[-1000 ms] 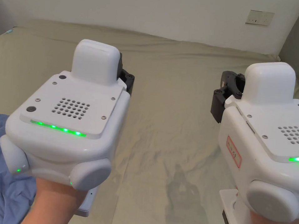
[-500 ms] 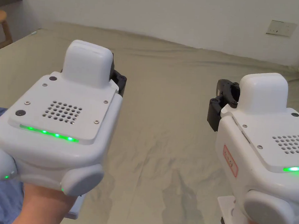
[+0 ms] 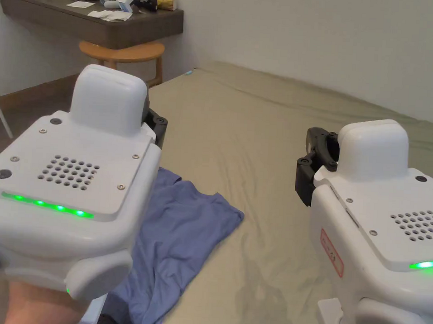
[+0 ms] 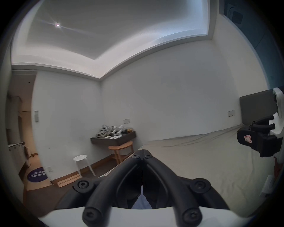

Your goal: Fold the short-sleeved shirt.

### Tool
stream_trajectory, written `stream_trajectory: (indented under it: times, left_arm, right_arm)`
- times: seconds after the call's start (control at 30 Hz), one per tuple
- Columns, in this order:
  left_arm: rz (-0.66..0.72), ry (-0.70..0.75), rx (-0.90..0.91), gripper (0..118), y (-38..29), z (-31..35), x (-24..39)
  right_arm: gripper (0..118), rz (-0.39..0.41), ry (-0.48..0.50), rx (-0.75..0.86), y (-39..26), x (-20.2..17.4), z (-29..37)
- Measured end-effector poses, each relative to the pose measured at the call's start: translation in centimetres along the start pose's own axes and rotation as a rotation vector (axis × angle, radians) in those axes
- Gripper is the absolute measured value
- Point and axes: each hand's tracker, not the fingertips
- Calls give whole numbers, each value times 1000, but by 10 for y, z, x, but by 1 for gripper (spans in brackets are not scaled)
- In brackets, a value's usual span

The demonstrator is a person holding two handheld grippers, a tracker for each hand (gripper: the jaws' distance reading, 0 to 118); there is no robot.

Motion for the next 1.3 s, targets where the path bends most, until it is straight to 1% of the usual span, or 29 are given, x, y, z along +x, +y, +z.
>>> stream_trajectory:
  times: [0.07, 0.23, 0.37, 0.5, 0.6, 0.7, 0.8, 0.87, 0.93, 1.0, 1.07, 1.13, 1.17, 1.2, 1.23, 1.27, 1.3]
  left_arm:
    - [8, 33, -21, 0, -4, 6, -14]
    - [-6, 117, -50, 0, -14, 14, -38]
    - [30, 149, -65, 0, -22, 10, -50]
    - [27, 159, -75, 0, -29, 2, -51]
    - [21, 143, -96, 0, -36, -8, -51]
    - [8, 116, -128, 0, -44, -23, -50]
    - [14, 78, -204, 0, -61, -51, -48]
    - [16, 77, -307, 0, -77, -74, -44]
    - [66, 4, -390, 0, -98, -102, -43]
    - [127, -51, -488, 0, -127, -136, -40]
    - [139, -93, -588, 0, -159, -171, -37]
    - [128, -103, -689, 0, -191, -203, -31]
    - [124, -97, -736, 2, -207, -218, -29]
    - [125, -98, -778, 22, -222, -233, -26]
    - [146, -99, -799, 47, -237, -245, -26]
    - [176, -92, -835, 77, -250, -258, -24]
    - [198, -109, -875, 111, -264, -268, -24]
  right_arm:
    - [2, -4, 43, -12, 1, -13, -8]
    - [2, -58, 106, 4, 2, -37, -18]
    - [2, -46, 123, -1, 2, -48, -28]
    - [2, -36, 141, -9, 0, -49, -32]
    - [2, 0, 131, -21, -4, -49, -37]
    - [2, 13, 124, -32, -7, -47, -43]
    - [2, 23, 118, -53, -12, -43, -49]
    - [2, 37, 115, -74, -17, -38, -55]
    - [2, 56, 103, -99, -23, -33, -62]
    - [2, 61, 89, -135, -31, -25, -69]
    - [2, 57, 80, -169, -40, -18, -77]
    - [2, 70, 52, -198, -48, -12, -83]
    - [2, 74, 40, -212, -53, -9, -86]
    - [2, 74, 28, -227, -58, -6, -90]
    - [2, 70, 19, -240, -62, -4, -93]
    - [2, 66, 11, -257, -67, 0, -97]
    - [2, 61, 5, -275, -71, 2, -100]
